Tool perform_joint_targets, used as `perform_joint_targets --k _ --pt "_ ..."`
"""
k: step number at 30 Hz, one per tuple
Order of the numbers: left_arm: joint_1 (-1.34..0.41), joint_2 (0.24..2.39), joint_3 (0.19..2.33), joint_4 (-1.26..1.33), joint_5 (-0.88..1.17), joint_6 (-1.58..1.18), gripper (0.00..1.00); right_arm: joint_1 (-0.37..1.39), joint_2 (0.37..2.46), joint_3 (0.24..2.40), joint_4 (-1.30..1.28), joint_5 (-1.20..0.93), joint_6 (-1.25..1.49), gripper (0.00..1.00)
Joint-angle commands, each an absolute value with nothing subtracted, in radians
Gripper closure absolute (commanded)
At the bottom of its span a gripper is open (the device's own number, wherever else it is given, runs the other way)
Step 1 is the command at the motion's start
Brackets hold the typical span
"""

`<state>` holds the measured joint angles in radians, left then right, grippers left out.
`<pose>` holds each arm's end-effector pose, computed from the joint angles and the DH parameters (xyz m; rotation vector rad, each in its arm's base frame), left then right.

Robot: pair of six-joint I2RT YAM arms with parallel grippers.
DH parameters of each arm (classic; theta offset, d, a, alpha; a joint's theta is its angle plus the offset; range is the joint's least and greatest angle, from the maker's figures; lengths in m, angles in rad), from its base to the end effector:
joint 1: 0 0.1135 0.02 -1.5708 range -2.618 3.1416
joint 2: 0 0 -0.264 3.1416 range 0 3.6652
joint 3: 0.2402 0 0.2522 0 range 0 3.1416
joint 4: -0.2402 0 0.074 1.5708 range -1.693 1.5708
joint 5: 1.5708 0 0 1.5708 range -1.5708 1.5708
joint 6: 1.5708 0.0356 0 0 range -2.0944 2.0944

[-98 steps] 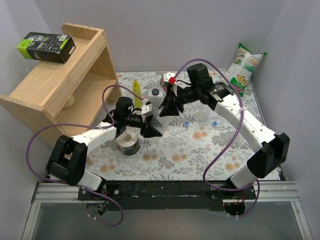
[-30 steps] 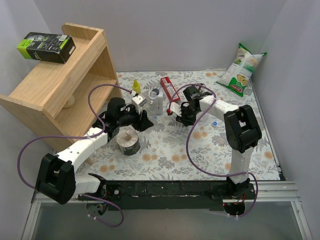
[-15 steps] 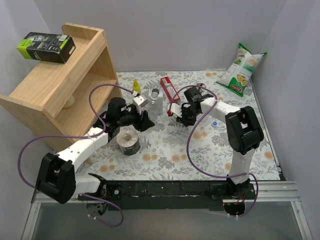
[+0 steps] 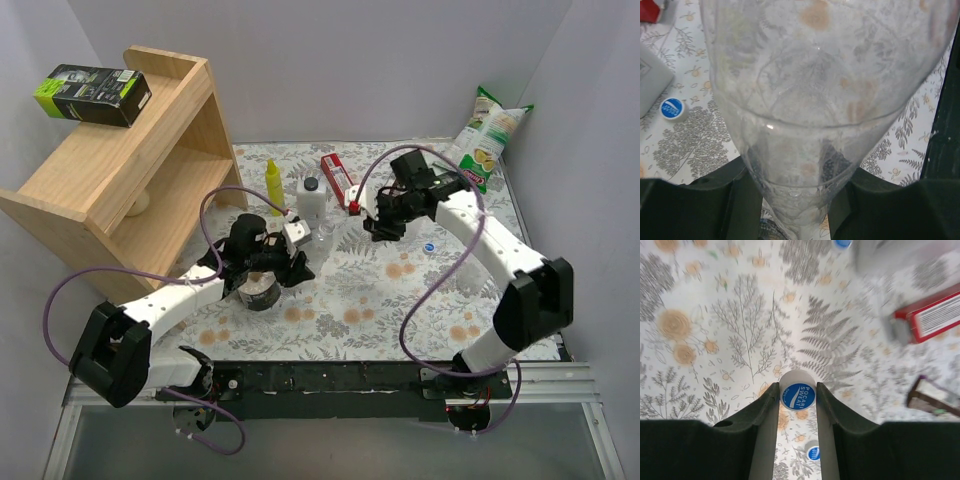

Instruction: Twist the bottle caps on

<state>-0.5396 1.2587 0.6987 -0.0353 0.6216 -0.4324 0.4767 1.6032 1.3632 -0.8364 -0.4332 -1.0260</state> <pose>0.2155 -0.1532 0.2277 0.5076 2.2445 -1.2064 0.2874 0.1652 0.2838 -1.8302 1.7534 0.3628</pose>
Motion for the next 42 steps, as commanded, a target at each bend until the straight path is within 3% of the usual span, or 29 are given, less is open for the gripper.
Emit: perform_joint_targets --k 1,13,22,42 --pt "-0.6 1.255 0.643 -0.006 0.683 -0.276 1.0 0.511 1.439 1.503 -1.023 -0.6 -1.002 0.88" --pt "-0.687 1.304 0.505 0.458 0.678 -0.269 1.0 0.759 1.334 1.629 -1.124 -0.503 -0.976 0.87" --pt "-0.713 1.358 0.508 0.505 0.726 -0.298 1.0 0.833 1.419 1.742 -1.178 -0.463 -0.999 0.86" --pt "-0.732 1.298 0.419 0.629 0.661 -0.393 1.0 0.9 1.489 1.753 -1.204 -0.43 -1.019 0.85"
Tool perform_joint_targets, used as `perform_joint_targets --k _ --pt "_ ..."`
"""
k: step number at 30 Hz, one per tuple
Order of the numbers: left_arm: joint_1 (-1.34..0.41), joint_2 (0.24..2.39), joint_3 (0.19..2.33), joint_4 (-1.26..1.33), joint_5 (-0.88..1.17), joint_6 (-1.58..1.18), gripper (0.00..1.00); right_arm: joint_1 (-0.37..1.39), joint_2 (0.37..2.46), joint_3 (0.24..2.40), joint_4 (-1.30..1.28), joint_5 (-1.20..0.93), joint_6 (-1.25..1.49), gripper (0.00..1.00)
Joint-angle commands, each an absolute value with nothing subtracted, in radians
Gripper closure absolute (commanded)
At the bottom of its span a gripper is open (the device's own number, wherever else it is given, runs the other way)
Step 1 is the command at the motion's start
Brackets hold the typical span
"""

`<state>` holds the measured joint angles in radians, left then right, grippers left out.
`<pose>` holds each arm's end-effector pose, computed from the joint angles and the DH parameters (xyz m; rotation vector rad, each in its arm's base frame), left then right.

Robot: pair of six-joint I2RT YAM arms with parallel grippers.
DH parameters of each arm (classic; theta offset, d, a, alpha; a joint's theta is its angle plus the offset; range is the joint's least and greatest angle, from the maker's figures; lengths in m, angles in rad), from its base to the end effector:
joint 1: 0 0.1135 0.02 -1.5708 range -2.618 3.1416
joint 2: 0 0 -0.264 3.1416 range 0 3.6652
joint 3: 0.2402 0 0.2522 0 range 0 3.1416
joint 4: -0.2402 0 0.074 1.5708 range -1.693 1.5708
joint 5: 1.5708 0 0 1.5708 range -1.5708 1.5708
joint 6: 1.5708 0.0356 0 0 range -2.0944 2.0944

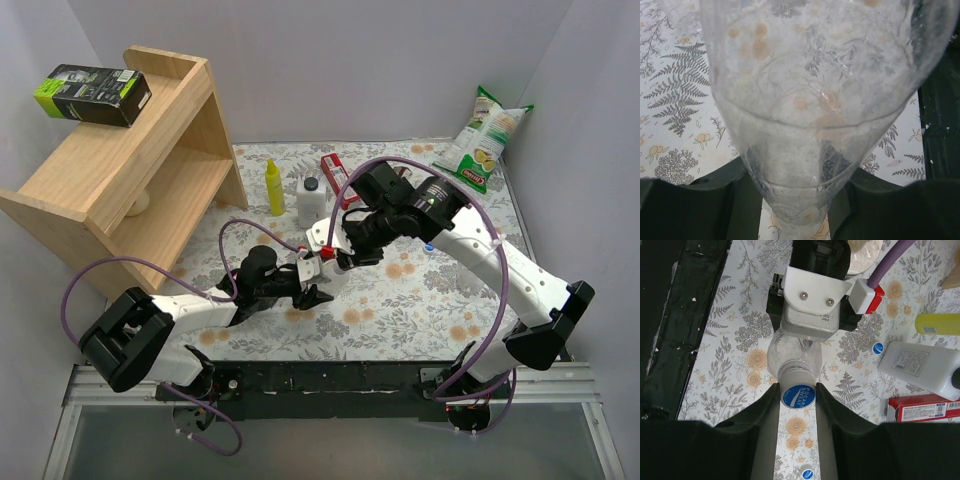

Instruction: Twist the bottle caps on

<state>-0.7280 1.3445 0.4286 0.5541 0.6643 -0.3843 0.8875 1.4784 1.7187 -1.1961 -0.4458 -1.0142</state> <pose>0.1742 -0.1847 0.1769 0.8317 1.9360 -1.3479 0.1652 0.2272 0.4063 -2.1031 1.2839 0.5065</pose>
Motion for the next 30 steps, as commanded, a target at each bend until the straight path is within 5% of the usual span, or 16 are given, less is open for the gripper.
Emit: perform_joint_targets --k 1,30 --pt "-0.735 1.296 0.42 0.632 0.661 -0.393 1.0 0.9 1.488 1.75 -1.204 -0.43 -1.019 0.86" --pt "-0.738 1.276 0.376 0.73 0.568 -0.468 1.0 0.971 1.552 1.767 -1.27 -0.348 -0.968 0.87"
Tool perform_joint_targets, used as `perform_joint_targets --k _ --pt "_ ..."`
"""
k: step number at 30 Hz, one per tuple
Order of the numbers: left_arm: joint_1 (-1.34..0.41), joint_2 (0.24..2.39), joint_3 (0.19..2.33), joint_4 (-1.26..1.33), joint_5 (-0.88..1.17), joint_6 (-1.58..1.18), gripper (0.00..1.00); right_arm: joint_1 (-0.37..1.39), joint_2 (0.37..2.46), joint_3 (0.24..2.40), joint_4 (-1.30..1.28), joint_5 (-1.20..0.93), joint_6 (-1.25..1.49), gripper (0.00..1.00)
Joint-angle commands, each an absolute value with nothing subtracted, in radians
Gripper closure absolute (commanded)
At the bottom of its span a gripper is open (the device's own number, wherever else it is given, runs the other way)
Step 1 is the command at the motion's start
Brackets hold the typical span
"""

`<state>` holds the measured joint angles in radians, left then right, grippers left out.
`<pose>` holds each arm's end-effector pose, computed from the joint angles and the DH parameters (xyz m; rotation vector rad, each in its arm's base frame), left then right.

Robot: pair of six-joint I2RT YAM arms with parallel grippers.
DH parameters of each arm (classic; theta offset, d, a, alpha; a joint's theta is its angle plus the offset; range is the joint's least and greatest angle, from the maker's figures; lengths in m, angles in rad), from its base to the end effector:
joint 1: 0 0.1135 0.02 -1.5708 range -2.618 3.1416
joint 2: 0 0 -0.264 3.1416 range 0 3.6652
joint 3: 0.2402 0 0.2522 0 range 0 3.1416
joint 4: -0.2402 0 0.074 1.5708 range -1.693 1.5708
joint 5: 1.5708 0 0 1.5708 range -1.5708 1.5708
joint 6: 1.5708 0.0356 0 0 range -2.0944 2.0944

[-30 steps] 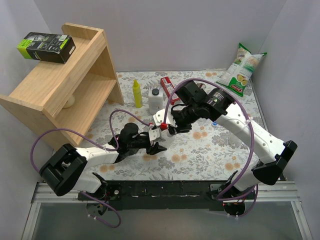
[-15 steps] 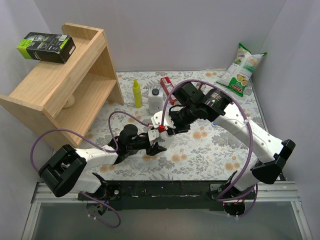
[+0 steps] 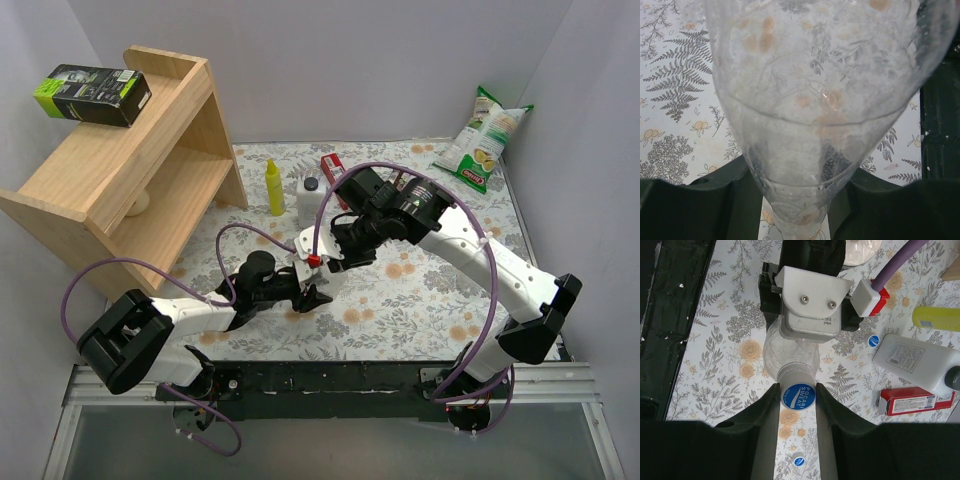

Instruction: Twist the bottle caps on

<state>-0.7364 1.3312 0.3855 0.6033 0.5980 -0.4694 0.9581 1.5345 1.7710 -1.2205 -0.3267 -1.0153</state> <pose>0.1694 -0.1806 0.1717 0.7165 1.9778 -1.3439 0.1598 0.2472 0.4034 -2.1715 1.2851 0.3934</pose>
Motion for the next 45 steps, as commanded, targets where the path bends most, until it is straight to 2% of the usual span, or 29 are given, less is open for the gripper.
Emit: perform_joint_targets --k 1,11,22,26,32,33,35,38,40,43,44,45 --pt "-0.738 1.276 0.373 0.739 0.563 -0.466 1.0 0.971 1.56 1.767 -1.27 -0.347 -0.96 0.86" --pt "-0.738 1.272 0.333 0.793 0.532 -0.54 1.0 0.953 1.554 1.75 -1.215 -0.356 -0.833 0.86" --pt "-0.738 1.278 0.35 0.787 0.512 -0.56 1.0 0.96 1.661 1.885 -1.256 -0.27 -0.729 0.86" --pt "-0.738 1.272 0.345 0.759 0.496 -0.574 1.0 0.96 1.672 1.917 -1.256 -0.256 -0.652 0.81" --pt "-0.738 1.264 0.334 0.712 0.476 -0.581 1.0 0.96 1.706 2.083 -1.307 -0.221 -0.611 0.58" --pt "-0.738 1.262 0.333 0.706 0.477 -0.58 1.0 0.96 1.707 2.1 -1.31 -0.203 -0.597 0.43" --pt "-0.738 1.262 0.336 0.689 0.488 -0.571 1.0 0.96 1.704 2.141 -1.308 -0.19 -0.586 0.31" --pt "-0.738 1.267 0.337 0.68 0.485 -0.557 1.0 0.96 1.689 2.171 -1.307 -0.202 -0.591 0.23" --pt "-0.738 1.269 0.337 0.681 0.477 -0.563 1.0 0.96 1.66 2.158 -1.299 -0.236 -0.601 0.21" --pt "-0.738 1.266 0.339 0.683 0.465 -0.589 1.0 0.96 1.593 2.054 -1.257 -0.314 -0.627 0.16" --pt "-0.738 1.261 0.341 0.68 0.474 -0.595 1.0 0.959 1.569 2.013 -1.223 -0.313 -0.621 0.07" --pt "-0.738 1.253 0.341 0.678 0.479 -0.598 1.0 0.954 1.522 1.962 -1.15 -0.316 -0.614 0.04"
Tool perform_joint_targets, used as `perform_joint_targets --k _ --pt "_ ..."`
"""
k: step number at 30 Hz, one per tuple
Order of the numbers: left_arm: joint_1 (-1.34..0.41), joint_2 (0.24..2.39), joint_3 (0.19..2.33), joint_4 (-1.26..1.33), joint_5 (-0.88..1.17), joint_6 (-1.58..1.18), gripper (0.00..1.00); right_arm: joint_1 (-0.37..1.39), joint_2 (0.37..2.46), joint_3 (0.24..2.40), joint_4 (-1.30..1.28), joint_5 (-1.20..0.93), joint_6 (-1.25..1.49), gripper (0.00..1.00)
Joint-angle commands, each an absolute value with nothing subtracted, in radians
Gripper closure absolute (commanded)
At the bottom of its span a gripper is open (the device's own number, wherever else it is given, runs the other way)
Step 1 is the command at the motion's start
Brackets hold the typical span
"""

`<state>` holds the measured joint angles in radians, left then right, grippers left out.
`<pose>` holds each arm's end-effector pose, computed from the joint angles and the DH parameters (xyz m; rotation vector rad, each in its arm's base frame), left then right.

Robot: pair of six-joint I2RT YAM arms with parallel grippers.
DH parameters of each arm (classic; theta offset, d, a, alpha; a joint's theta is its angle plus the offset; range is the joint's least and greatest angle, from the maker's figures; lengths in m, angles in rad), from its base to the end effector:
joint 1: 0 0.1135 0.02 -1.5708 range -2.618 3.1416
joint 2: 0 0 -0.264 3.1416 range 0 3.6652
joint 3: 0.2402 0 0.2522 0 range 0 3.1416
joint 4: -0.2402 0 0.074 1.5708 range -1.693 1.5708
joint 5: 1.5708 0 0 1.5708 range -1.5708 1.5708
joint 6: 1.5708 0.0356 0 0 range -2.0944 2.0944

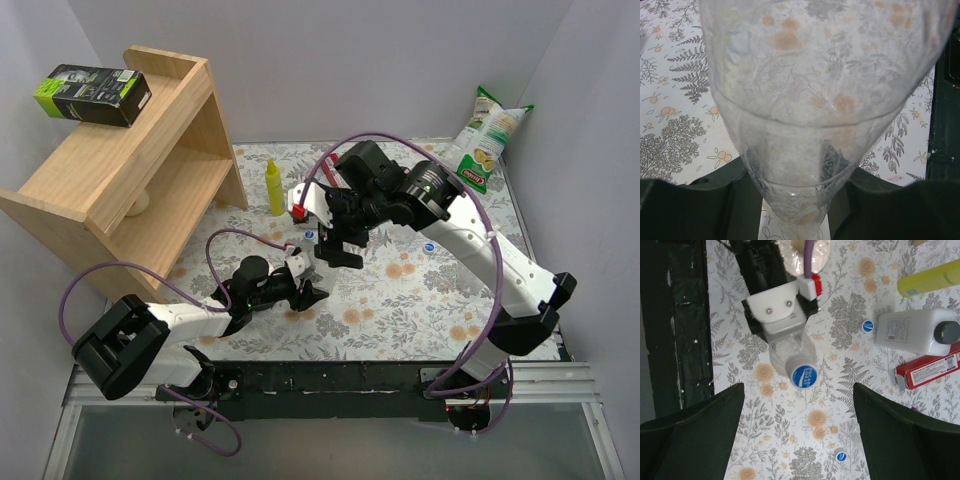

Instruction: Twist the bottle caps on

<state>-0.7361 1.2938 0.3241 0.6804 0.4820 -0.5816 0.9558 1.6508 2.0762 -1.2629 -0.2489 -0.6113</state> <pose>0.1645 -0.1713 0.1692 0.5262 1.9897 -1.3176 0.1729 0.2600 0.4518 -1.7919 1.6337 0.4579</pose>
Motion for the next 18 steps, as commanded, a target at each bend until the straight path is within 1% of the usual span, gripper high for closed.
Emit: perform_joint_targets --k 1,6,7,11,18 --pt "-0.738 1.247 0.342 0.675 0.482 -0.603 1.0 0.936 1.508 1.903 -1.126 -0.336 -0.623 0.03" --pt "-0.736 1.229 0.359 0.634 0.505 -0.614 1.0 0.885 1.48 1.829 -0.999 -0.477 -0.652 0.02" --pt "-0.736 1.221 0.36 0.632 0.509 -0.612 1.0 0.881 1.471 1.78 -0.968 -0.483 -0.653 0.02" --pt "-0.736 1.212 0.374 0.606 0.511 -0.617 1.0 0.881 1.454 1.714 -0.882 -0.495 -0.647 0.02" --pt "-0.733 1.216 0.388 0.598 0.512 -0.629 1.0 0.879 1.471 1.698 -0.873 -0.532 -0.643 0.02"
